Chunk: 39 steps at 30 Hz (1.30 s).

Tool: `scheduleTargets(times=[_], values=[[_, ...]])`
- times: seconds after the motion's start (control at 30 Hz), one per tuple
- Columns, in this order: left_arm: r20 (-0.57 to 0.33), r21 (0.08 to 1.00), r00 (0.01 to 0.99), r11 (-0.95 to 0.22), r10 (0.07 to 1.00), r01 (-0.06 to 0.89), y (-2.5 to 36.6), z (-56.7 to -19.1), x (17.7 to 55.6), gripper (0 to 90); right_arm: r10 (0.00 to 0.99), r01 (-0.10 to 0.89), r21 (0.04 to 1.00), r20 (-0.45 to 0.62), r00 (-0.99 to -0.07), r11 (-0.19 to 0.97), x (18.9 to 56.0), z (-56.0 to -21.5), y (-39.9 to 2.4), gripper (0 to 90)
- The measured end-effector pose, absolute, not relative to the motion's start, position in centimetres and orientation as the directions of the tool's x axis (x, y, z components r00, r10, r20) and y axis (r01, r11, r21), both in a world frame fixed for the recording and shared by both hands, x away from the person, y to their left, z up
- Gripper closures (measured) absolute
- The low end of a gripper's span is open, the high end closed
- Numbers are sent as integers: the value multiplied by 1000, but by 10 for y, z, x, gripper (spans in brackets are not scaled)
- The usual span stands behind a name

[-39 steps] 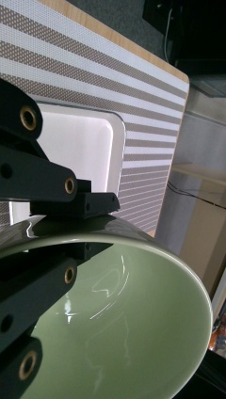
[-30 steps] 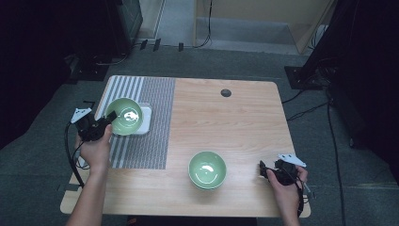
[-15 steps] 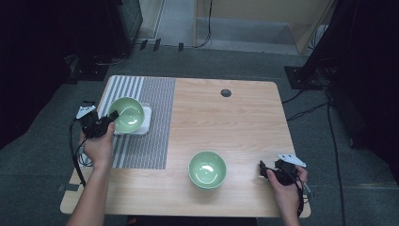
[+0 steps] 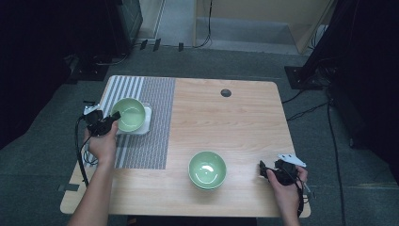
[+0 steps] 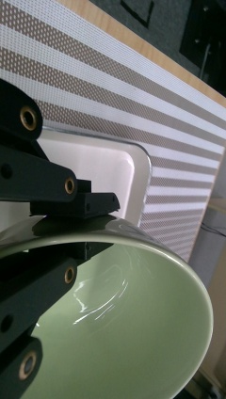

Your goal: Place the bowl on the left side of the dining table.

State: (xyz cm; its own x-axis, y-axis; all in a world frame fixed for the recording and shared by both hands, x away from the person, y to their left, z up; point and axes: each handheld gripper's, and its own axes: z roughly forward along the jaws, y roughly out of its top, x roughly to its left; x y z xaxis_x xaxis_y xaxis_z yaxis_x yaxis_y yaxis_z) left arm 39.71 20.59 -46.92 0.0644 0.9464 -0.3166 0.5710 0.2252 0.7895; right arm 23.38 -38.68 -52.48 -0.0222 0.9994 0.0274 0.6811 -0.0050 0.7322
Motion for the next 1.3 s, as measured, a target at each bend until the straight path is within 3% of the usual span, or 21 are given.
scheduleTargets(times=[0.53, 0.73, 1.13, 1.3], values=[[-276, 683, -34, 221, 960, 696, 207, -477, 421, 840, 999, 681, 732, 27, -22, -5, 234, -525, -387, 128], [-312, 636, -60, 255, 948, 728, 211, -479, 430, 840, 999, 681, 732, 27, -23, -4, 234, -525, -387, 128], [-281, 583, -51, 213, 958, 784, 210, -477, 445, 828, 999, 681, 732, 27, -23, -5, 234, -525, -387, 128], [-309, 607, -14, 209, 951, 766, 210, -473, 443, 667, 999, 681, 732, 28, -23, -5, 234, -525, -387, 129]])
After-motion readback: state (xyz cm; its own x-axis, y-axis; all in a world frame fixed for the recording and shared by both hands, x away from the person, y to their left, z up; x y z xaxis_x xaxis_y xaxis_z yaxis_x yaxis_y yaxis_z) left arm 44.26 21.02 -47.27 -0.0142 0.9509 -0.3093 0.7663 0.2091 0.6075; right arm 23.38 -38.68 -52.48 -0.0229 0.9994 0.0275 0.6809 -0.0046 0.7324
